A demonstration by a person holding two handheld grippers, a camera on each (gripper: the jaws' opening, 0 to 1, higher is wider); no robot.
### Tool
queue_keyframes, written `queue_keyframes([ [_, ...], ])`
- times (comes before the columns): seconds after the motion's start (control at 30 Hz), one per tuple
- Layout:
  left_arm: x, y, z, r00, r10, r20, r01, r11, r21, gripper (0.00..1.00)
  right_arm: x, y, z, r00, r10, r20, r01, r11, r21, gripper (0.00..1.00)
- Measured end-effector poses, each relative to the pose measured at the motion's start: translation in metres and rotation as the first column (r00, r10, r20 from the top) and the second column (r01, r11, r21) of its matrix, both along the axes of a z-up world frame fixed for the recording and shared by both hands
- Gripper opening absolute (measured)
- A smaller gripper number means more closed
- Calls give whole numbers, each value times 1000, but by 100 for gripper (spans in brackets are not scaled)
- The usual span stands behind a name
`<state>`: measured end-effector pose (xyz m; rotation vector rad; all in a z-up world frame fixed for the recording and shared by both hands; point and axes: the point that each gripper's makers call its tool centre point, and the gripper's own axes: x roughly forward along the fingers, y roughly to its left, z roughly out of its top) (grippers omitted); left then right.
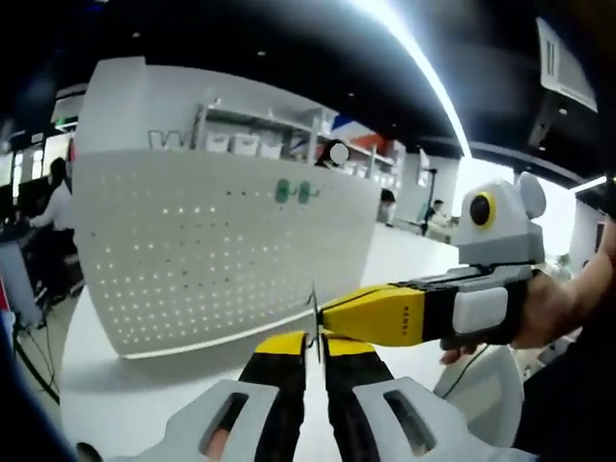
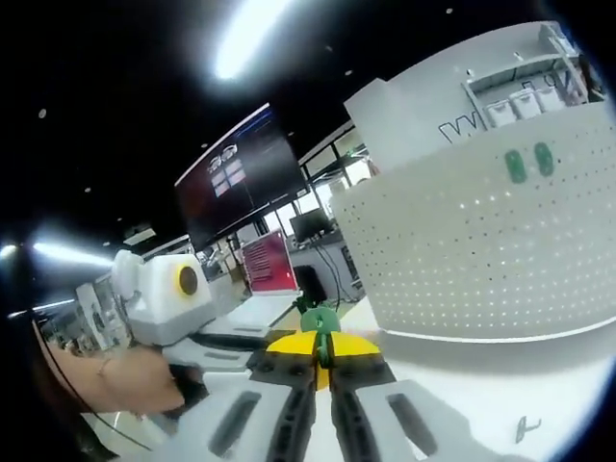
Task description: Insert the hook assembly into the mounting plate slot until the hook locks in place.
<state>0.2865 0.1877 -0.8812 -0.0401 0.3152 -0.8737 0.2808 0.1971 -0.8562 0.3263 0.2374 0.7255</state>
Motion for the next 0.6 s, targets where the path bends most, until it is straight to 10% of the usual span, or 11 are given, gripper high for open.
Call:
queue_keyframes([
  [0.6,-6,2,-4,999,-36,19,36,999,-9,79,6,-14,6,999,-9,48,11,1000,-29,0],
])
